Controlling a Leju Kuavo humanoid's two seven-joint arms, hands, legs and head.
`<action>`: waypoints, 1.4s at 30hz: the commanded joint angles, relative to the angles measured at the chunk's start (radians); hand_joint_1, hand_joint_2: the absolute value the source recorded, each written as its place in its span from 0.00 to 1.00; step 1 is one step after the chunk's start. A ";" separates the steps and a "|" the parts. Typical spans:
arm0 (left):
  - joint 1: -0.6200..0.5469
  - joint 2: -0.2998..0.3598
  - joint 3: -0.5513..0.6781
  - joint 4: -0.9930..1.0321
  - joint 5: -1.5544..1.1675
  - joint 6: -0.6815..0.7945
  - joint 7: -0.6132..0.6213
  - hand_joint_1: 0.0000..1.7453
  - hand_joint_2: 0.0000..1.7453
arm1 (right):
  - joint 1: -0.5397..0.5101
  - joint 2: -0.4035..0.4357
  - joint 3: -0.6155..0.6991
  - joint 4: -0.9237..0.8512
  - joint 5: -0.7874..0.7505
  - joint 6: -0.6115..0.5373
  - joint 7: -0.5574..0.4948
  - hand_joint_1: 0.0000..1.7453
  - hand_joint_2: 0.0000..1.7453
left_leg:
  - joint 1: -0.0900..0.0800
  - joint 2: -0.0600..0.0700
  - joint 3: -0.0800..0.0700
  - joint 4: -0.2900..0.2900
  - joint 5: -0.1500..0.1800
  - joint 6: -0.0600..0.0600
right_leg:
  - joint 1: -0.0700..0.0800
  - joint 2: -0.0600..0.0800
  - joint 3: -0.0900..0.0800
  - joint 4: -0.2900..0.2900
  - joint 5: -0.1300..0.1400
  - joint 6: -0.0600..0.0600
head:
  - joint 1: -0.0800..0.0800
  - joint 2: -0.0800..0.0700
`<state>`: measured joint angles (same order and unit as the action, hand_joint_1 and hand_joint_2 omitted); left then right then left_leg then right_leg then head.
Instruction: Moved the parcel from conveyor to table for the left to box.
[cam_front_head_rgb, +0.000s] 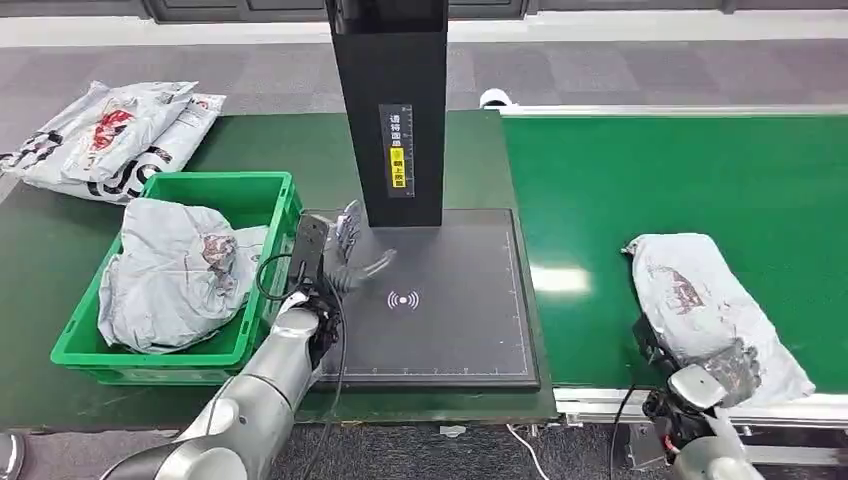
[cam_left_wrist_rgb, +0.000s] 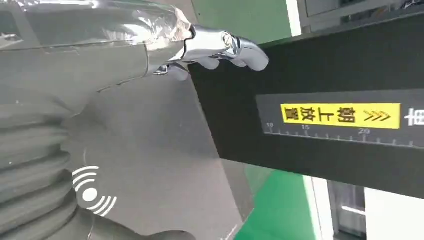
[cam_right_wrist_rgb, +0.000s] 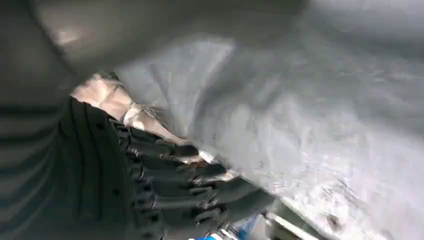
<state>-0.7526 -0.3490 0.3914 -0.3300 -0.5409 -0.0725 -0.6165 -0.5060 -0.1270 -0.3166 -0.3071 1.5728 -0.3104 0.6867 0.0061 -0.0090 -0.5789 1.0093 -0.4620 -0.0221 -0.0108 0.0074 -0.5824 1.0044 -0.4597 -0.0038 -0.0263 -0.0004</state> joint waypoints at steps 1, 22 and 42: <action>-0.026 0.039 -0.073 0.033 0.020 0.000 0.006 0.00 1.00 | 0.014 -0.021 0.110 0.092 -0.002 0.149 0.011 0.11 1.00 | 0.001 -0.002 0.002 -0.001 0.001 0.001 | 0.002 -0.003 0.003 -0.003 0.001 0.000 | 0.000 0.000; -0.007 0.054 -0.104 0.039 0.036 0.011 0.006 0.00 1.00 | -0.032 0.005 -0.048 0.074 -0.065 0.154 -0.077 1.00 1.00 | 0.000 -0.001 0.001 0.000 0.004 0.007 | -0.001 -0.003 0.005 -0.004 0.004 0.005 | 0.000 0.000; 0.018 0.117 -0.052 -0.009 0.087 0.276 -0.034 0.00 1.00 | 0.033 0.434 0.120 -0.569 -0.351 -0.388 -0.984 1.00 1.00 | 0.002 0.010 -0.003 -0.001 0.004 0.003 | 0.001 0.009 -0.005 0.000 0.006 0.003 | 0.000 0.000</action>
<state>-0.7135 -0.2815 0.3571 -0.3319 -0.4593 0.1399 -0.6176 -0.5237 0.0639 -0.4543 -0.6063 1.2765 -0.7034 -0.2886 0.0067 -0.0120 -0.5843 1.0097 -0.4567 -0.0175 -0.0108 0.0052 -0.5847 1.0047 -0.4561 0.0014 -0.0259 0.0000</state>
